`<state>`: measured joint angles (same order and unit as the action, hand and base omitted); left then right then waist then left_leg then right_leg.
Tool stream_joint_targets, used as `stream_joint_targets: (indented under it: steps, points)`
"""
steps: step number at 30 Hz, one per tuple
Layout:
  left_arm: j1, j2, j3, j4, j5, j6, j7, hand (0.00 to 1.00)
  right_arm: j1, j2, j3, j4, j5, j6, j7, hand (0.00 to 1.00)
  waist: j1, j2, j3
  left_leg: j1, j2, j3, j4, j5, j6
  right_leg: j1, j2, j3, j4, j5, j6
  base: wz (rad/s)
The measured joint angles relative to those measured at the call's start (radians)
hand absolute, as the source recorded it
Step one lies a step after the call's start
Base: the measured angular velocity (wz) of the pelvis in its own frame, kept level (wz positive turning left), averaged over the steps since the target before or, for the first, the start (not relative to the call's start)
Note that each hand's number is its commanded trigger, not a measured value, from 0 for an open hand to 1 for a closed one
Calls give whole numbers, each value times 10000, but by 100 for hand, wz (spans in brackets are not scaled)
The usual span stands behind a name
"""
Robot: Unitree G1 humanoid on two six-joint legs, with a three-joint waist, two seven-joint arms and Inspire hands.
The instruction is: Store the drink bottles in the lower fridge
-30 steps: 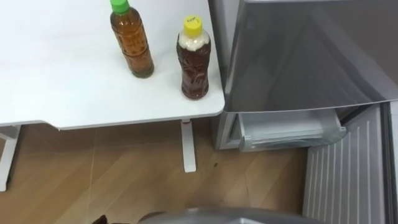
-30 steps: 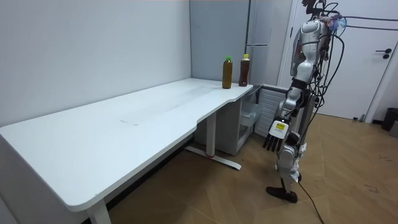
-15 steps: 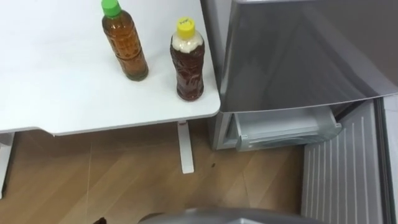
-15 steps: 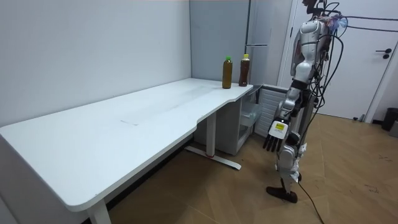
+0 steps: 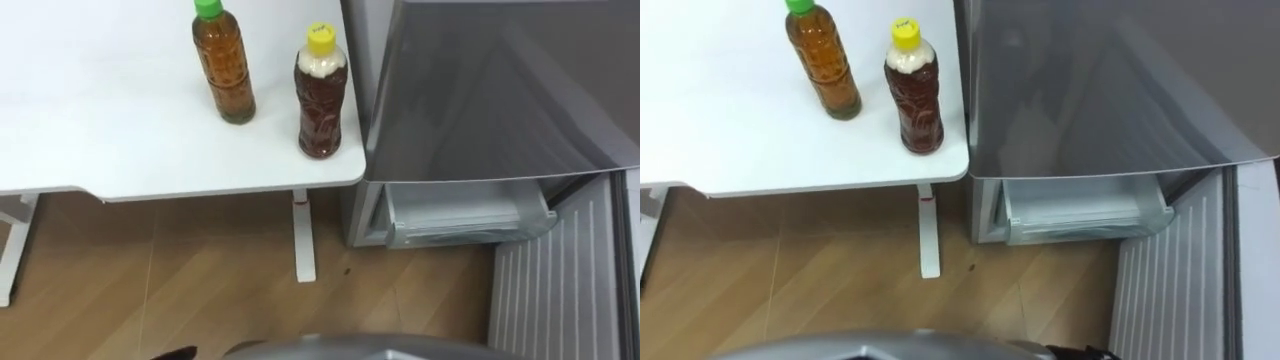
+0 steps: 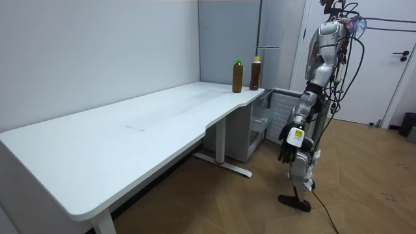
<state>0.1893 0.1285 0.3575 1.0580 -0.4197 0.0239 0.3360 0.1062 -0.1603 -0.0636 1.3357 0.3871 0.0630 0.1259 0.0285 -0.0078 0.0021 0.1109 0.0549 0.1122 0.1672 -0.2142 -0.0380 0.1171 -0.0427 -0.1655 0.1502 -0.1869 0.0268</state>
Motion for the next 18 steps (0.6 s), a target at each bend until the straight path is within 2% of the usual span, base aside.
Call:
stream_joint_targets:
  steps: [3,11,15,18]
  points:
    - [-71,-14,291,-615,-31,-349,619,0,43,18,-73,-60,-296,-117,-2,0,54,-15,-11,-37,-5,-15,-5,0,0,-35,-2,47,-2,0,1,0]
    - [-249,-12,269,-2656,-243,-1184,2281,0,41,8,-12,-159,-979,-497,80,0,37,-23,-32,37,-5,-59,44,0,0,-9,0,107,12,2,-4,0]
    - [-336,20,-19,-4176,34,-1868,3069,0,21,13,3,-172,-1182,-714,100,0,10,-14,-35,29,-17,-134,10,0,1,50,-6,22,11,0,1,3]
    - [-298,17,-313,-5730,119,-1951,3452,0,29,4,24,-172,-1170,-777,195,0,45,-16,-35,-18,-20,-180,11,0,1,14,-2,14,2,0,1,2]
